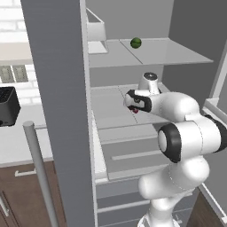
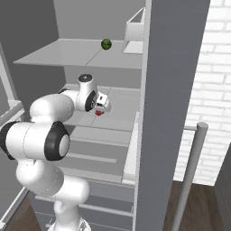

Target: Take the strawberry from the fridge and place it on top of the pancake, located on the dining counter.

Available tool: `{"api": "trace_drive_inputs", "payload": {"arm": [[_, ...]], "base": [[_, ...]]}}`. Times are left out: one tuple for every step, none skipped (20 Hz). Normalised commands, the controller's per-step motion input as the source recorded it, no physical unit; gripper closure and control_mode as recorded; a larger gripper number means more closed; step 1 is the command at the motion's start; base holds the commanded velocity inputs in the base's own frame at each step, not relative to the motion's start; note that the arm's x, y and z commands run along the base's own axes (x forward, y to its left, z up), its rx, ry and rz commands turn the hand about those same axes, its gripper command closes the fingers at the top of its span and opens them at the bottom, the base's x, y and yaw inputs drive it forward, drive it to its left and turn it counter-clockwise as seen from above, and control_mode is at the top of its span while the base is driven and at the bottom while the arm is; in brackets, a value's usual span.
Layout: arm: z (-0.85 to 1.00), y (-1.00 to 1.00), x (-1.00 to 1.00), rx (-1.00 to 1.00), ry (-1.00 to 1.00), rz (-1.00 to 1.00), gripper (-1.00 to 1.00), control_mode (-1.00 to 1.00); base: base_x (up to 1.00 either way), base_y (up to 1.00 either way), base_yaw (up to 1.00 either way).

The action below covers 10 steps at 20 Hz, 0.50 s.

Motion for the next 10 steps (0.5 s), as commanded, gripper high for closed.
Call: {"api": "trace_drive_inputs", "payload": {"arm": [[-0.17, 0.00, 0.32, 0.00, 0.02, 0.00, -1.00, -1.00], [-0.08, 0.00, 0.33, 0.00, 0.01, 0.00, -1.00, -1.00], [-0.01, -0.04, 0.31, 0.00, 0.00, 0.00, -1.00, -1.00], [0.00, -0.03, 0.30, 0.00, 0.00, 0.00, -1.00, -1.00], [0.00, 0.00, 0.33, 0.00, 0.00, 0.00, -1.00, -1.00], [-0.02, 0.00, 0.34, 0.00, 0.01, 0.00, -1.00, -1.00], [-0.12, 0.00, 0.37, 0.00, 0.04, 0.00, -1.00, -1.00], [-0.14, 0.00, 0.36, 0.00, 0.04, 0.00, -1.00, -1.00], [-0.16, 0.00, 0.35, 0.00, 0.04, 0.00, -1.00, -1.00], [-0.14, 0.00, 0.31, 0.00, 0.03, 0.00, -1.00, -1.00]], "base": [[0.00, 0.00, 0.00], [0.00, 0.00, 0.00], [0.00, 0.00, 0.00], [0.00, 0.00, 0.00], [0.00, 0.00, 0.00], [0.00, 0.00, 0.00], [0.00, 0.00, 0.00], [0.00, 0.00, 0.00], [0.00, 0.00, 0.00], [0.00, 0.00, 0.00]]}}
